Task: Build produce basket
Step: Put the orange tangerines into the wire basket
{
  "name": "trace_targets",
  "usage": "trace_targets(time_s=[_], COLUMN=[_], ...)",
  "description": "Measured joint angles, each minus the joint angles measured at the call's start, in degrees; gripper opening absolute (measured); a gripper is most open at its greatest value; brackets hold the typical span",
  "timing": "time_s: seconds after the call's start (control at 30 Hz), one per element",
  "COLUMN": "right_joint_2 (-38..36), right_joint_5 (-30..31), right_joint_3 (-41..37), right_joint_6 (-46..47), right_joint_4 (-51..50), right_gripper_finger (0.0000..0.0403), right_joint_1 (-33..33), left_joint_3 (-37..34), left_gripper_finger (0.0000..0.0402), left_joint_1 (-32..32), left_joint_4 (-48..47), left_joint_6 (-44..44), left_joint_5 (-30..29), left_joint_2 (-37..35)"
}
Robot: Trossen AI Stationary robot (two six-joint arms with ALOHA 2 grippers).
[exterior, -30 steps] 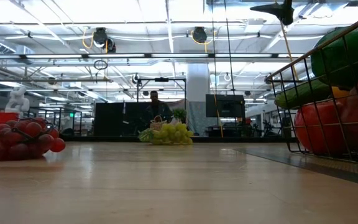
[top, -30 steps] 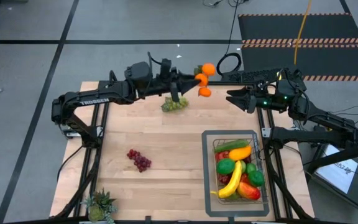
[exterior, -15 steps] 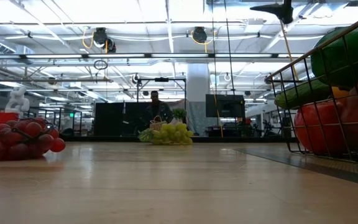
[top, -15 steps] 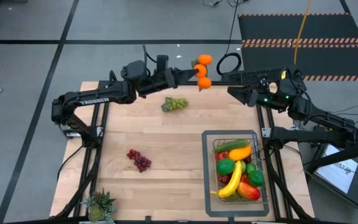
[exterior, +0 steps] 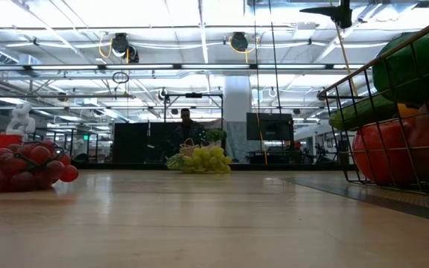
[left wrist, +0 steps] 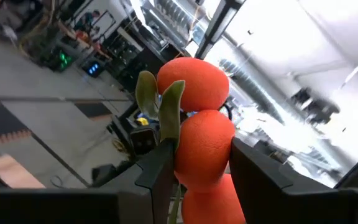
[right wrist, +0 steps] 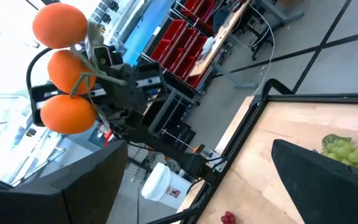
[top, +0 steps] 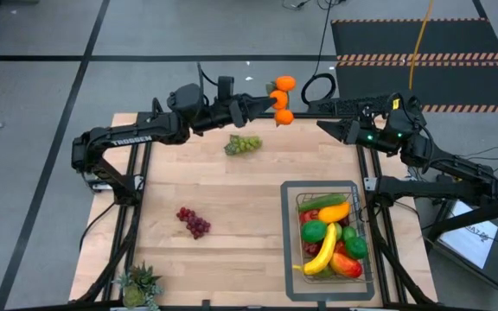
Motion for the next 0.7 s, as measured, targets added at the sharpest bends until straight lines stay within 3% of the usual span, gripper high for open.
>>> trace_targets(time_s=[0.37, 0.7], right_joint_2=[0.0, 0.0], right_joint_5=[-0.6, -4.6], right_joint_3=[0.0, 0.0], right_joint_6=[-4.4, -16.2], right_joint_4=[0.0, 0.3], right_gripper_finger=[0.0392, 0.0392], right_joint_1=[0.0, 0.0], left_joint_3=[0.0, 0.0], left_gripper_finger=[0.0145, 0.0145], left_joint_1=[-0.4, -1.5], left_joint_4=[0.2, 0.4], left_joint_6=[22.4, 53.2], left_joint_5=[0.0, 0.2], left_joint_2=[0.0, 0.0])
